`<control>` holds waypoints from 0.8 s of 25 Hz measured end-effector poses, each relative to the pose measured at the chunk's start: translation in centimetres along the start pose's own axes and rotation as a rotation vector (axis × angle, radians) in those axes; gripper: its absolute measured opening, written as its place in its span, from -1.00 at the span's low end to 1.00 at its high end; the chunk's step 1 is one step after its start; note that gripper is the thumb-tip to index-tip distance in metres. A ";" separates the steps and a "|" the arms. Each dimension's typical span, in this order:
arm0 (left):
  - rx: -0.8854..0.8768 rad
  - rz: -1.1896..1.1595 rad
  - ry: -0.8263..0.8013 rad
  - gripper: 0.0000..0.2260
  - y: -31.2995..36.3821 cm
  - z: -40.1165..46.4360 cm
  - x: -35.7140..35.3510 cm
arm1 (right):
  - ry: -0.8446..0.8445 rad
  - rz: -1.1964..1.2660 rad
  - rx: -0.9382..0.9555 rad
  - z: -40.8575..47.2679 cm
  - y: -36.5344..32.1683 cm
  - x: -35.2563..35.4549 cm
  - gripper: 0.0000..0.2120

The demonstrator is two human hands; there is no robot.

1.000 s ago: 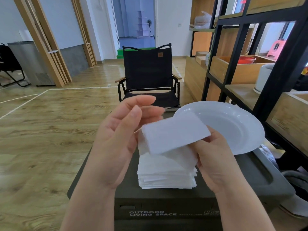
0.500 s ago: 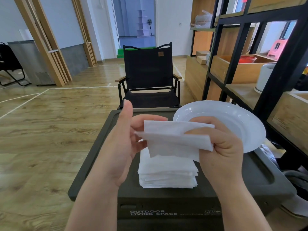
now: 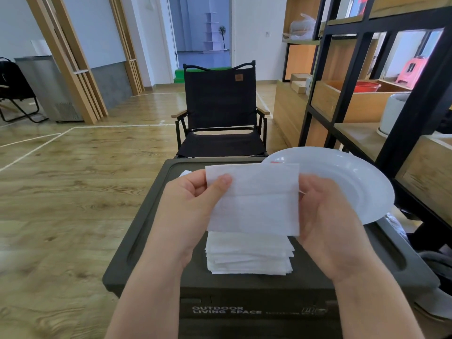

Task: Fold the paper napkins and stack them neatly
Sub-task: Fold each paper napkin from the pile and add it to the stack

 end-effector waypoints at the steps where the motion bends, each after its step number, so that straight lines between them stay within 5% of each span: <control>1: 0.000 -0.001 0.002 -0.89 -0.1 0.1 -0.1 | 0.025 -0.105 -0.004 0.0 0.4 0.2 -0.78; 7: 0.043 0.173 0.042 -0.69 -2.0 0.6 -1.0 | 0.296 -0.682 0.249 0.6 0.3 1.5 -0.63; 13: 0.101 0.570 0.031 -0.64 -4.6 1.2 -1.1 | 0.383 -1.047 0.196 1.4 1.0 3.7 -0.58; 20: 0.132 0.760 0.000 -0.64 -5.6 1.6 -0.9 | 0.431 -1.152 0.167 1.8 2.0 4.5 -0.61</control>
Point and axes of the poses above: each hand's wrist, its own z-axis towards the middle knuckle, its own x-axis out of the back of the hand, y = z × x, the point moved 8 cm from there along z, towards the middle knuckle, and after that the axes turned 15 degrees about z, right-handed, at the moved point
